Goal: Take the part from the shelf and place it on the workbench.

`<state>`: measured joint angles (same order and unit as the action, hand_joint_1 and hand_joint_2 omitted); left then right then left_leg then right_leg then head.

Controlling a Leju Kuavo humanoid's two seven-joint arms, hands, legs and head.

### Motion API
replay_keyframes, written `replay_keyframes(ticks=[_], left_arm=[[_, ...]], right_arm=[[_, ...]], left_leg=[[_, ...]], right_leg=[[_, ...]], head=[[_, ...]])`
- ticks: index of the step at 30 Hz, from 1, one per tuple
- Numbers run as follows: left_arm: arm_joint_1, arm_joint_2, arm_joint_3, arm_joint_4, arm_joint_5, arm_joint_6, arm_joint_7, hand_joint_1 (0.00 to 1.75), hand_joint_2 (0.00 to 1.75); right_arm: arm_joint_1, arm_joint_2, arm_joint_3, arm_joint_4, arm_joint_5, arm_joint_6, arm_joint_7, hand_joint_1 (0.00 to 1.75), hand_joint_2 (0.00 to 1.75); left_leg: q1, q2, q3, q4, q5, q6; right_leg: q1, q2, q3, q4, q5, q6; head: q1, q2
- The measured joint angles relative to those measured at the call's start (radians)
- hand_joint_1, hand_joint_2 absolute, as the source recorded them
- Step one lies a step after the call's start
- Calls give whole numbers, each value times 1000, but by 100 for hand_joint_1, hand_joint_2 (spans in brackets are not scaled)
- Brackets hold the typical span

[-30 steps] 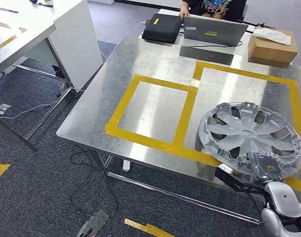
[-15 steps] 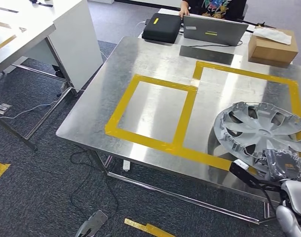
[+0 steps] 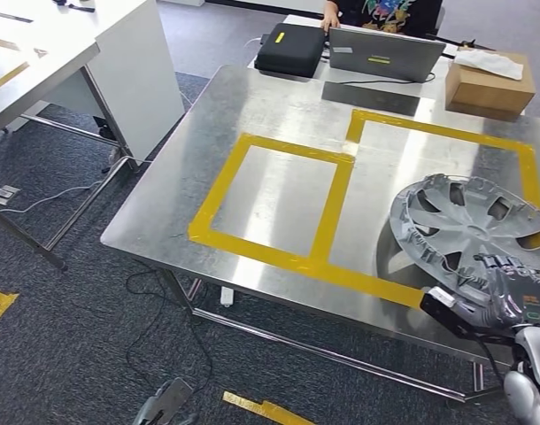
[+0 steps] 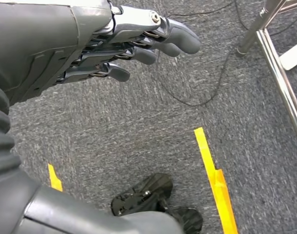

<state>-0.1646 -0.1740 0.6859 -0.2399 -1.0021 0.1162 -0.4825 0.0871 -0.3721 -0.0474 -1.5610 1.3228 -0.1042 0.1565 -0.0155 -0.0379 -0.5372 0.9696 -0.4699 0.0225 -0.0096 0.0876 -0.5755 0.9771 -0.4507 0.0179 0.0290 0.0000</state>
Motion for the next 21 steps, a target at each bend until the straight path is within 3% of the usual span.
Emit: replay_keyframes(ticks=[11,21], left_arm=[[0,-1,-3,0,-6,8,0,0,0],[1,-1,-4,0,-6,9,-1,0,0]], right_arm=[[25,9,-16,0,-13,-43,-14,0,0],[32,55,-26,-6,-70,-107,-58,0,0]], left_leg=[[0,0,0,0,0,0],[0,0,0,0,0,0]], right_leg=[[0,0,0,0,0,0],[0,0,0,0,0,0]], head=[[0,0],[0,0]])
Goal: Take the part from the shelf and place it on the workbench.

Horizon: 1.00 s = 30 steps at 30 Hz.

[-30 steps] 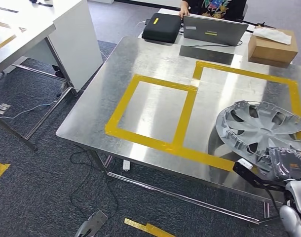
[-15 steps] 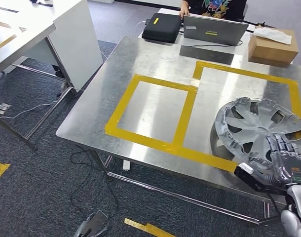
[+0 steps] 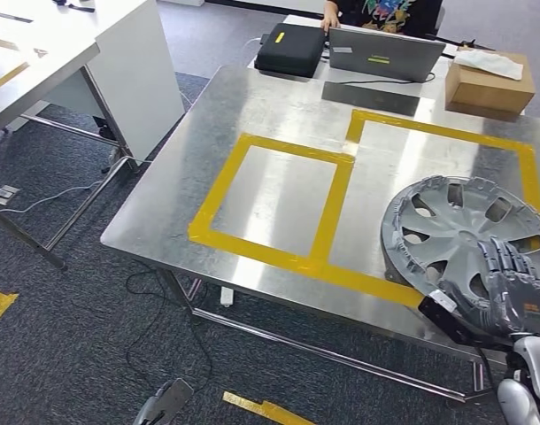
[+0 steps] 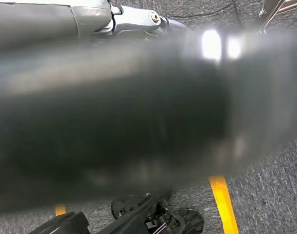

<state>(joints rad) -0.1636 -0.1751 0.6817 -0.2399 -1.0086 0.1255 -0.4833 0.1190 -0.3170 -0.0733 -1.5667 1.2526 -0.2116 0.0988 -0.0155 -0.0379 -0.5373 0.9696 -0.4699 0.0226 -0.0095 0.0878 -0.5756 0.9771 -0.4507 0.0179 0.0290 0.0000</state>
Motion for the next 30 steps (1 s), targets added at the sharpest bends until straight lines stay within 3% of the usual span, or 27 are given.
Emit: replay_keyframes(ticks=[13,15,18,22,26,30], left_arm=[[0,-7,-6,0,-2,24,-2,0,0],[2,-11,-6,0,6,30,-10,0,0],[12,-14,-5,0,24,32,-27,0,0],[25,-11,1,0,42,18,-37,0,0],[32,-8,13,0,56,18,-49,0,0],[38,-8,19,0,58,30,-55,0,0]], right_arm=[[7,33,-3,-18,-38,-63,-43,0,0],[39,54,0,-65,-45,-111,-66,0,0],[158,126,16,-213,14,-264,-93,0,0],[332,232,62,-378,191,-431,-76,0,0],[479,349,89,-514,303,-478,-95,0,0],[561,487,42,-611,251,-479,-167,0,0]], left_leg=[[0,0,0,0,0,0],[0,0,0,0,0,0],[1,-2,0,0,-1,-1],[3,-2,0,0,-4,-3],[4,-2,0,0,-5,-5],[4,-2,0,0,-5,-6]], right_leg=[[0,0,0,0,0,0],[0,-1,0,0,0,0],[1,-3,0,0,-2,-1],[3,-3,0,1,-5,-3],[4,-2,0,1,-7,-4],[4,-2,0,1,-7,-4]], head=[[0,0],[0,0],[0,0],[0,0],[0,0],[0,0]])
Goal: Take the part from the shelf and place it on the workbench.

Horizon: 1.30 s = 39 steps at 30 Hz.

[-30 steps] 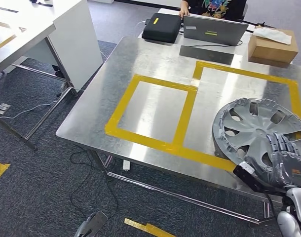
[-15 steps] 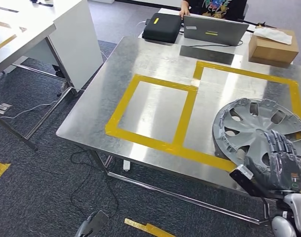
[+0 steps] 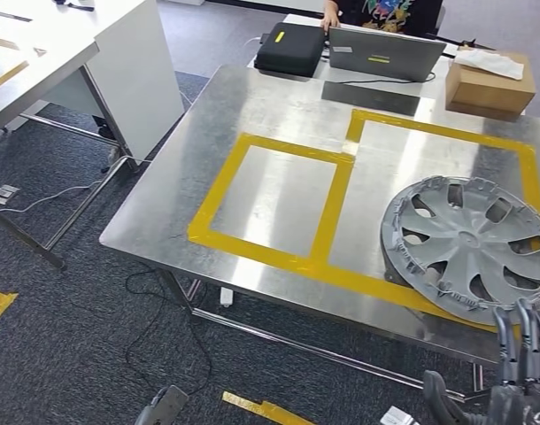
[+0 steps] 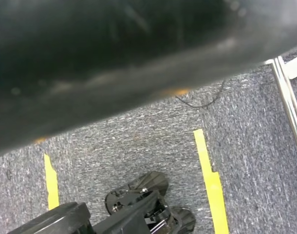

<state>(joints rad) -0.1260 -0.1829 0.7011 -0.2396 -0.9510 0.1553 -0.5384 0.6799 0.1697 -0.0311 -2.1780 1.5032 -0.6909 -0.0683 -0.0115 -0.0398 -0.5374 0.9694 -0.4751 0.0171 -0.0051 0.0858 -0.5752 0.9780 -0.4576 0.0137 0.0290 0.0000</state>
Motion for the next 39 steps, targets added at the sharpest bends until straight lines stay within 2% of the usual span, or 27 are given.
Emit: replay_keyframes(ticks=[3,6,10,17,19,23,27,32,36,39], left_arm=[[3,-2,5,0,0,9,-2,0,0],[5,-4,12,0,0,12,-5,0,0],[8,-7,17,0,-2,12,-6,0,0],[11,-8,21,0,-1,12,-5,0,0],[11,-9,22,0,0,13,-6,0,0],[16,-14,27,0,5,21,-14,0,0],[21,-18,38,0,9,25,-16,0,0],[24,-23,48,0,17,32,-16,0,0],[25,-25,54,0,18,33,-16,0,0],[25,-25,61,0,21,36,-16,0,0]], right_arm=[[21,71,-68,-34,-75,0,1,0,0],[27,109,-134,-43,-141,-1,61,0,0],[19,136,-228,-24,-258,-1,159,0,0],[-35,155,-397,129,-476,-1,173,0,0],[-71,159,-446,222,-584,-1,151,0,0],[-193,166,-582,525,-854,-4,26,0,0],[-311,178,-706,823,-963,-5,-72,0,0],[-445,188,-846,1167,-962,-6,-117,0,0],[-497,194,-906,1319,-954,-6,-119,0,0],[-525,197,-928,1404,-925,-3,-107,0,0]], left_leg=[[0,0,0,0,0,0],[-1,0,0,0,0,0],[-1,0,1,0,0,0],[-1,0,2,1,-1,2],[-1,0,2,1,-1,2],[0,0,2,1,-1,2],[1,1,3,1,-2,2],[1,1,3,1,-2,1],[1,1,3,0,-2,1],[-1,1,1,6,-4,6]], right_leg=[[0,0,1,0,0,0],[-1,0,2,0,0,0],[-1,0,2,0,0,1],[-1,0,2,-1,0,1],[0,0,2,-1,0,1],[0,0,3,-1,0,1],[1,1,3,-1,0,1],[2,1,3,0,0,1],[2,1,3,0,0,1],[0,2,4,-1,0,3]], head=[[0,0],[0,0],[0,0],[0,0],[0,0],[0,0],[0,0],[0,0],[0,0],[0,0]])
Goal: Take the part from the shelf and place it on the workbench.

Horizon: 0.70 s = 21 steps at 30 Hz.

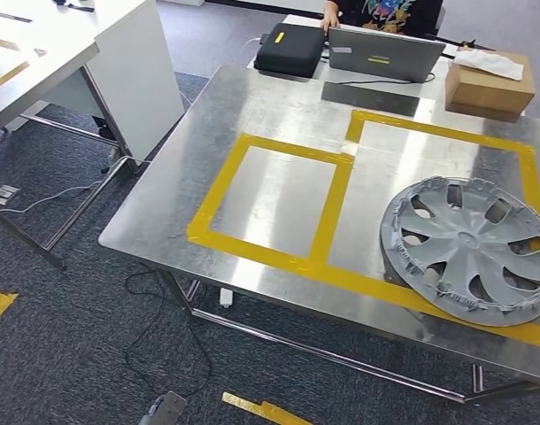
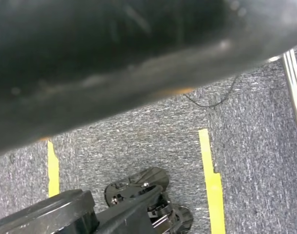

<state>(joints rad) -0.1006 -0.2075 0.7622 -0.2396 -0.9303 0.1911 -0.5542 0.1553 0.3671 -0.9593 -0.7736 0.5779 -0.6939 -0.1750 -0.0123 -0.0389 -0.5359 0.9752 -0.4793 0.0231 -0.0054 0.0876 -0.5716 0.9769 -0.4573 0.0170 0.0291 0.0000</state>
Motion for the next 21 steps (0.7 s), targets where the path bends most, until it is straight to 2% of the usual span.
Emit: replay_keyframes(ticks=[3,5,6,8,9,10,11,12,13,14,15,16,19,20,21], left_arm=[[0,1,7,0,6,9,0,0,0],[0,1,12,0,10,17,0,0,0],[2,1,16,0,13,19,-1,0,0],[8,4,26,0,18,24,-2,0,0],[13,6,32,0,20,27,-2,0,0],[16,8,36,0,20,30,-3,0,0],[18,11,41,0,22,32,-5,0,0],[21,13,46,0,23,32,-8,0,0],[23,16,51,0,26,29,-11,0,0],[26,21,56,1,28,21,-14,0,0],[30,27,61,1,29,11,-16,0,0],[35,34,65,1,30,0,-16,0,0],[47,49,79,1,30,-17,-14,0,0],[50,52,84,1,29,-19,-14,0,0],[53,54,88,1,29,-19,-13,0,0]], right_arm=[[-30,0,-17,109,62,26,15,0,0],[-52,-3,-26,187,109,46,25,0,0],[-64,-7,-29,225,132,56,32,0,0],[-87,-16,-30,295,173,77,43,0,0],[-95,-23,-30,325,192,87,46,0,0],[-100,-28,-30,350,209,97,46,0,0],[-102,-34,-30,371,226,107,44,0,0],[-104,-38,-29,387,239,117,41,0,0],[-105,-41,-29,401,251,129,35,0,0],[-108,-44,-28,412,259,144,27,0,0],[-110,-45,-28,422,264,162,17,0,0],[-112,-45,-28,430,266,184,8,0,0],[-113,-45,-32,446,263,244,-6,0,0],[-113,-45,-35,449,263,260,-7,0,0],[-113,-45,-37,450,266,271,-7,0,0]], left_leg=[[2,3,2,-4,6,7],[8,11,7,-21,20,15],[12,18,9,-29,26,17],[13,33,7,-31,30,19],[13,40,4,-30,31,18],[14,46,1,-28,32,16],[16,50,-3,-25,32,12],[19,52,-7,-20,32,7],[21,52,-11,-12,31,1],[22,52,-16,-4,29,-8],[21,52,-19,4,26,-16],[20,52,-21,10,26,-24],[25,52,-24,17,24,-41],[26,51,-30,31,6,-46],[28,50,-42,63,-27,-49]], right_leg=[[0,3,1,-4,4,6],[4,-20,-10,14,-15,13],[4,-38,-26,50,-44,17],[-2,-70,-77,174,-118,26],[-6,-77,-99,234,-144,32],[-11,-80,-107,264,-152,38],[-16,-83,-96,255,-141,43],[-21,-86,-65,208,-116,48],[-26,-89,-22,137,-89,54],[-28,-89,14,74,-71,55],[-28,-87,38,32,-62,51],[-27,-84,47,13,-61,44],[-24,-78,36,21,-55,15],[-23,-77,34,22,-50,6],[-23,-75,30,22,-43,-2]], head=[[0,0],[3,0],[6,0],[11,0],[11,0],[10,0],[11,0],[11,0],[11,0],[12,0],[11,0],[9,0],[4,0],[4,0],[2,0]])
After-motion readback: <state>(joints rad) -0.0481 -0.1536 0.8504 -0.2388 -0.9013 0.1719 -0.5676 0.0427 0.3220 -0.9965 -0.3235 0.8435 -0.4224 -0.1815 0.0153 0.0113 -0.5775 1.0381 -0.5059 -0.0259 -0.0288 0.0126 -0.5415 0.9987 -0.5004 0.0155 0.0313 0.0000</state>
